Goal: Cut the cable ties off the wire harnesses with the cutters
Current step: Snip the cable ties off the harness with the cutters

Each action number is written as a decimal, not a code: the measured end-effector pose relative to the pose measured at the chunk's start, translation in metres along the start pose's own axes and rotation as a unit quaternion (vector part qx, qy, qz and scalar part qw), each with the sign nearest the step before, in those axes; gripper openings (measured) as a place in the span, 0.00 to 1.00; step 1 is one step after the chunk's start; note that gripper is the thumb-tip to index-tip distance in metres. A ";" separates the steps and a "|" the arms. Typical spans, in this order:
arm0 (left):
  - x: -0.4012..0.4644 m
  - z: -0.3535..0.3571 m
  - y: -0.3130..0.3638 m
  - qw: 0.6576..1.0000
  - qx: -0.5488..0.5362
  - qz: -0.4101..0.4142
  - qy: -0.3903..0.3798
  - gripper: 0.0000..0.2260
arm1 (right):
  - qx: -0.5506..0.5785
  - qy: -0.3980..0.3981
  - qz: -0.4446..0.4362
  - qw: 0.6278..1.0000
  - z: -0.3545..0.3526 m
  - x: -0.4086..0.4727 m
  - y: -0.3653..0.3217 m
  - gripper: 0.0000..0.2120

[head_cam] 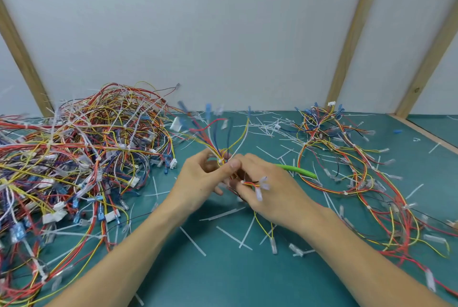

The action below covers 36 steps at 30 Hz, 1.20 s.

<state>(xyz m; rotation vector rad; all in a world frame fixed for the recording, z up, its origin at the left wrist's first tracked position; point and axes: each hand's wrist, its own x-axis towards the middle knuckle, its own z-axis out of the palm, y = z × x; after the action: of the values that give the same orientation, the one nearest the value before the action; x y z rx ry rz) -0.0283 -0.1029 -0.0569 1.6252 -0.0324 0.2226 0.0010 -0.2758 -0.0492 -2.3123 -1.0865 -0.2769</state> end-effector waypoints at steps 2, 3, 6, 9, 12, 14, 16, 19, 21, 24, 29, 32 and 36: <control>0.001 0.000 0.001 0.999 -0.013 0.027 0.024 0.08 | 0.060 0.017 0.022 0.998 -0.002 0.000 0.000 0.14; 0.002 -0.001 0.001 0.998 -0.017 0.041 0.037 0.04 | 0.102 0.027 0.045 0.993 -0.002 0.000 0.001 0.15; 0.004 -0.003 0.001 0.994 -0.030 0.077 0.070 0.01 | 0.136 0.048 0.102 0.984 0.000 0.002 0.006 0.16; 0.008 -0.011 0.004 0.984 -0.071 0.105 0.126 0.03 | -0.029 0.027 0.101 0.994 -0.003 0.001 0.014 0.11; 0.016 -0.029 0.008 0.966 -0.150 0.104 0.184 0.03 | -0.016 0.032 0.116 0.993 -0.009 0.002 0.019 0.19; 0.019 -0.040 0.008 0.954 -0.182 0.107 0.211 0.06 | 0.050 0.023 0.126 0.991 -0.014 0.003 0.014 0.18; 0.021 -0.049 0.007 0.944 -0.184 0.116 0.250 0.07 | 0.147 -0.009 0.161 0.976 -0.017 0.003 0.007 0.11; 0.022 -0.060 0.003 0.934 -0.040 0.169 0.312 0.06 | 0.348 -0.177 0.183 0.902 -0.032 -0.002 -0.003 0.10; 0.023 -0.058 0.002 0.936 0.043 0.192 0.293 0.06 | 0.373 -0.266 0.149 0.876 -0.044 -0.003 -0.007 0.15; 0.018 -0.042 0.007 0.966 0.029 0.161 0.199 0.10 | 0.174 -0.065 0.149 0.971 -0.038 0.005 -0.002 0.14; 0.009 -0.017 0.005 0.993 0.022 0.119 0.001 0.15 | 0.245 0.017 0.147 0.958 -0.005 0.008 0.002 0.09; 0.003 -0.005 0.006 0.994 -0.005 0.105 -0.001 0.13 | 0.240 -0.032 0.103 0.965 0.008 0.003 -0.001 0.12; 0.004 -0.004 0.005 0.993 0.018 0.111 0.046 0.08 | 0.315 0.055 0.139 0.937 0.011 0.007 -0.006 0.09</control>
<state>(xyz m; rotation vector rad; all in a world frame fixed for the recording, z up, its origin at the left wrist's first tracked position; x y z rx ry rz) -0.0254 -0.0985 -0.0514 1.6450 -0.1384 0.4715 0.0002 -0.2617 -0.0528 -1.8071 -0.6499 0.0519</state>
